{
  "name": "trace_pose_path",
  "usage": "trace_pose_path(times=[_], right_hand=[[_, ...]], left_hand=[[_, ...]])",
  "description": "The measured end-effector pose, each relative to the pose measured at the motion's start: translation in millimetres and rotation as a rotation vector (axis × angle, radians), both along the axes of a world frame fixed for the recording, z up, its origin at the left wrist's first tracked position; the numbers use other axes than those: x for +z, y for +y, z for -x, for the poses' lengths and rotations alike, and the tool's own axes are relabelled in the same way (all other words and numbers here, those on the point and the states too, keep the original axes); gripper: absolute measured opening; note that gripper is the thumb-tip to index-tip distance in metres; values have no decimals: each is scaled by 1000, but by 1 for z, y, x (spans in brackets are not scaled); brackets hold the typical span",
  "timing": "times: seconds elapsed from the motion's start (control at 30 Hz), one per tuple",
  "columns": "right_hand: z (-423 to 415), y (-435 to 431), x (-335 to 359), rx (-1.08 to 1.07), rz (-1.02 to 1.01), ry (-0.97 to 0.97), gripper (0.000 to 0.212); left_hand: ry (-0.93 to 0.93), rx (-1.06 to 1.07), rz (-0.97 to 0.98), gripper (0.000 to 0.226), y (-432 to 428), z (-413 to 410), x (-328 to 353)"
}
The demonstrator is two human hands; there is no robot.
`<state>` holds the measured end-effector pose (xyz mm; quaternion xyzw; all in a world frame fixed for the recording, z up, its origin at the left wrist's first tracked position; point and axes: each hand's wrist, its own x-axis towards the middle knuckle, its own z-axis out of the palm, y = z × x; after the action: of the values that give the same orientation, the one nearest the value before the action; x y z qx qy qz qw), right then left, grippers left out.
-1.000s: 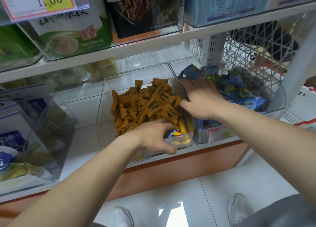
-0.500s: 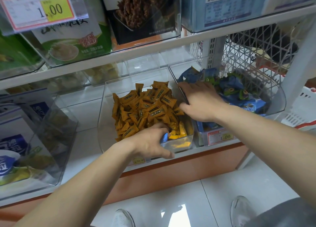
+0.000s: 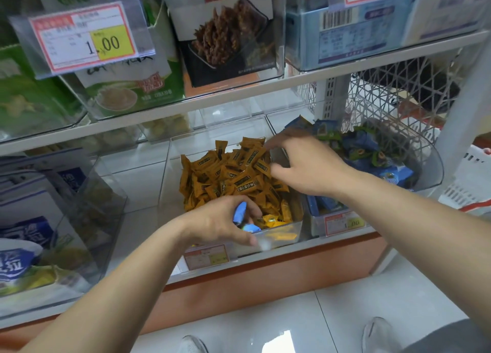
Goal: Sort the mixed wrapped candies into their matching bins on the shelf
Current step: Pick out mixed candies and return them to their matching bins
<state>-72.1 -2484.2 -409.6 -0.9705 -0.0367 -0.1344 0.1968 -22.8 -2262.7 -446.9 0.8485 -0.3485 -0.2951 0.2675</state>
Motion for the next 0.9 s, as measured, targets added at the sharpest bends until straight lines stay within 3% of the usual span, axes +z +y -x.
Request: trace_pose_path(times=[0.1, 0.17, 0.27, 0.37, 0.5, 0.7, 0.9], right_hand=[[2, 12, -1, 60, -63, -14, 34], [3, 21, -4, 109, -131, 14, 32], [3, 36, -12, 163, -230, 138, 43], [3, 50, -20, 204, -332, 220, 57], [-4, 53, -18, 154, -478, 143, 44], [-9, 46, -17, 23, -757, 184, 39], [-6, 47, -14, 60, -1031, 249, 31]], left_hand=[[103, 98, 133, 42, 11, -3, 3], [66, 220, 238, 40, 15, -6, 5], [28, 456, 445, 35, 18, -8, 5], [153, 610, 655, 26, 15, -4, 10], [305, 709, 778, 44, 3, 3, 18], [716, 889, 1005, 13, -2, -1, 28], [386, 698, 918, 24, -5, 1, 23]])
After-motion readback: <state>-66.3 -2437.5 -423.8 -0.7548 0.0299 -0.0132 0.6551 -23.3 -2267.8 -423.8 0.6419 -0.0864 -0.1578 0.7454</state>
